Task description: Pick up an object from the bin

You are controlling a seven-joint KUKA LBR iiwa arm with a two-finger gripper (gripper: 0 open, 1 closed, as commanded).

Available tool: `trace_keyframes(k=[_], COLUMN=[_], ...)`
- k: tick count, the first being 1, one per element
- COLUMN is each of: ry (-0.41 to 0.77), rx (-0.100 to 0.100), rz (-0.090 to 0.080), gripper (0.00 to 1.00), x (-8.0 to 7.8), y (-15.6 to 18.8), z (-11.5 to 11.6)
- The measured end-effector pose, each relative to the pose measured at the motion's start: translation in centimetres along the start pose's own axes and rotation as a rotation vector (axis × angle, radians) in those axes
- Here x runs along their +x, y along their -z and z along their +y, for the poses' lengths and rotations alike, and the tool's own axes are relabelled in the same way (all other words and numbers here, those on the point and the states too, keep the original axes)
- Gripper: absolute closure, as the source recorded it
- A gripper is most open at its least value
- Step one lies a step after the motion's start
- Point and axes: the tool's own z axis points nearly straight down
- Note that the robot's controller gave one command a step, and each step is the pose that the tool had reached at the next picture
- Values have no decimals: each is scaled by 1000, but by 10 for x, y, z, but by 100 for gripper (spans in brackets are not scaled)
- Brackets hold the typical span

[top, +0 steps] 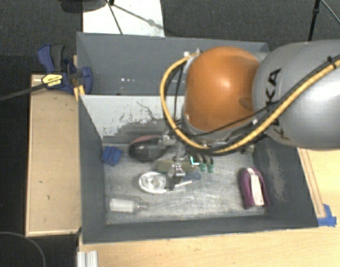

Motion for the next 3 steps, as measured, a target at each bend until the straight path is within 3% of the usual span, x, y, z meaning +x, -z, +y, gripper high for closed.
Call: trace_keyframes(k=[1,2,3], ry=[192,186,334], rx=[1,-1,-1], rz=[0,-6,-16], gripper=[0,100,100], x=[-11,-13,-12], y=[-162,-158,29], z=[-13,-12,12])
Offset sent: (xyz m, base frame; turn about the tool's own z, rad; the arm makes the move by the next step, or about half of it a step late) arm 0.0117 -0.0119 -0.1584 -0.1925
